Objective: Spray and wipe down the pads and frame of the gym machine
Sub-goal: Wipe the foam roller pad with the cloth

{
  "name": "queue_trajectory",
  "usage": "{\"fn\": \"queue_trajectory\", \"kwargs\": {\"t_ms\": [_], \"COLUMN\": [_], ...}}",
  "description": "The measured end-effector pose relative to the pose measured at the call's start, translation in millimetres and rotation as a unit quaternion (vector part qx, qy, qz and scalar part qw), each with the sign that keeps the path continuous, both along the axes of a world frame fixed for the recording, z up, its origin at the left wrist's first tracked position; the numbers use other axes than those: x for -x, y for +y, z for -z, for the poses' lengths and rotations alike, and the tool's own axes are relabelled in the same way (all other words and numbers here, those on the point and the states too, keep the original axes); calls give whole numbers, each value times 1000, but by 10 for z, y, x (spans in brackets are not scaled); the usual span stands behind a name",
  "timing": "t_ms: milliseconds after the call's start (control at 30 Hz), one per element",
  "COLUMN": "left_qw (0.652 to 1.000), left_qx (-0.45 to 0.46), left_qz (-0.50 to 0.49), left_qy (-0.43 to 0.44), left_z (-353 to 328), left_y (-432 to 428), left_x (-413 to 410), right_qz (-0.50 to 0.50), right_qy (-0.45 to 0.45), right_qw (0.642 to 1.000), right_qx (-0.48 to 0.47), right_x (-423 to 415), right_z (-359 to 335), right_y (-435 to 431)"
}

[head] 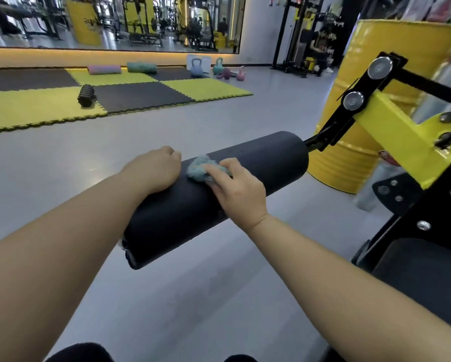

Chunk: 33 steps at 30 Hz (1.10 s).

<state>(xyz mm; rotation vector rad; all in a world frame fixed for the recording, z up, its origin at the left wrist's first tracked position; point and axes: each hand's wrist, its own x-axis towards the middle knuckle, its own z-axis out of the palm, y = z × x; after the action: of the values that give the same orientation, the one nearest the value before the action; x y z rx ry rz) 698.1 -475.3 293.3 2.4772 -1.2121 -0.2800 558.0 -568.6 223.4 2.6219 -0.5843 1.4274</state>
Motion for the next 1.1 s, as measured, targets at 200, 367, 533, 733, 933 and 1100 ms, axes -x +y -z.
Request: {"fn": "queue_trajectory", "kwargs": {"t_ms": [200, 367, 533, 733, 933, 1100], "left_qw": [992, 982, 971, 966, 960, 954], "left_qx": [-56, -94, -132, -159, -205, -228], "left_qz": [67, 82, 112, 116, 119, 130], "left_qy": [-90, -138, -163, -166, -149, -144], "left_z": [-43, -79, -162, -217, -318, -423], "left_y": [-237, -380, -363, -427, -477, -597], "left_x": [371, 407, 354, 318, 388, 472], "right_qz": [200, 7, 177, 40, 259, 178], "right_qy": [-32, 38, -51, 0, -77, -35], "right_qw": [945, 993, 961, 991, 912, 953], "right_qx": [-257, -109, -205, -124, -308, -242], "right_x": [264, 215, 478, 104, 522, 223], "right_z": [-85, -57, -39, -101, -89, -126], "right_y": [-544, -323, -1038, -654, -1475, -1043]}}
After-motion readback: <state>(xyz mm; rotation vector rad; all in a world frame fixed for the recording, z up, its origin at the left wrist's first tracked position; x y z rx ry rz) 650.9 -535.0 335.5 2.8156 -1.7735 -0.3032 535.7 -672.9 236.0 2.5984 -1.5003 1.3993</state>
